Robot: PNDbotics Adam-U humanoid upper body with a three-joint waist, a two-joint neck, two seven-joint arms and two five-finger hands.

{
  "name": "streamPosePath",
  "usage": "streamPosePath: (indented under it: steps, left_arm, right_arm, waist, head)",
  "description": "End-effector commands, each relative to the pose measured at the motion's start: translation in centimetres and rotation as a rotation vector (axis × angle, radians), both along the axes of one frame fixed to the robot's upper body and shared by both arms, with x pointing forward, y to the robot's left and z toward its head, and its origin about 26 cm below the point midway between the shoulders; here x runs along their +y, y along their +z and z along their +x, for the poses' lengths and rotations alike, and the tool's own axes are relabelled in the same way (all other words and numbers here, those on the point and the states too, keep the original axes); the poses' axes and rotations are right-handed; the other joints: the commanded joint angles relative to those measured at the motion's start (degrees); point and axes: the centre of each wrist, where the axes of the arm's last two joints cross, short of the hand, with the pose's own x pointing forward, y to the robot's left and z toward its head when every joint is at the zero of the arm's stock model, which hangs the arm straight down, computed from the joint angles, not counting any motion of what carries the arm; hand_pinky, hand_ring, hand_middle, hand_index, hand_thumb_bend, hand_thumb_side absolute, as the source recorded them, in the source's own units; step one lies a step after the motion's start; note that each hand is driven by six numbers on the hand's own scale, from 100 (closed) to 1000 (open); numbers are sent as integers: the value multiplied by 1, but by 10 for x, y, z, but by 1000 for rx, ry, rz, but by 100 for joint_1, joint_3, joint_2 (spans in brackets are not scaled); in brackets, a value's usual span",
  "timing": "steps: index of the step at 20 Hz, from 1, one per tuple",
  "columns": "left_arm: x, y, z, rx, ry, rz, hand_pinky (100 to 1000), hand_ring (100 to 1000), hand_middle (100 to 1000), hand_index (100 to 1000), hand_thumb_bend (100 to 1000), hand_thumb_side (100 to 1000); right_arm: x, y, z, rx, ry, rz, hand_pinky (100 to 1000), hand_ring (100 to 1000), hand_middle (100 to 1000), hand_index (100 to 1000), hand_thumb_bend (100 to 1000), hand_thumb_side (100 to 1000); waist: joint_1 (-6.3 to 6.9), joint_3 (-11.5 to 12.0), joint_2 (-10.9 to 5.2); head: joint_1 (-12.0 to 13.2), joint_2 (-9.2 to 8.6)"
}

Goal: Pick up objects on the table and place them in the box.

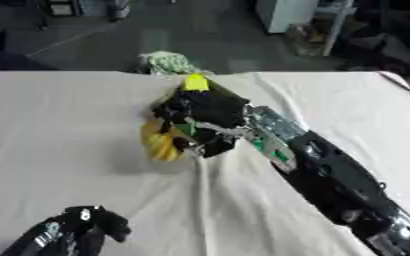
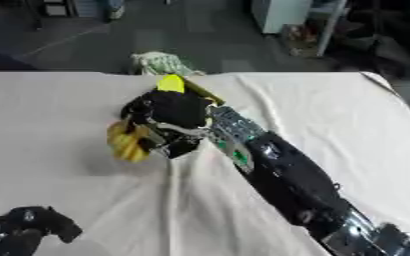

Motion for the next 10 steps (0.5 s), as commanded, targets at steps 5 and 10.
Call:
streamPosePath:
  steps: [5,10]
  left_arm:
    - [3,6,-2,-24,1,-5,719,698,540,731,100,706]
    - [3,6,-2,-24,3,-5,720,698,541,731,100,708]
  right_arm:
    - [-38,58,-5,-106,-107,140,803,819,781,345,100,100]
    - [-73,76,6,-72,-261,252,796,813,774,347,100,100]
  waist:
    - [19,-11,-116]
    - [27,-5,-109]
  head:
    - [12,-73]
    - [15,-63]
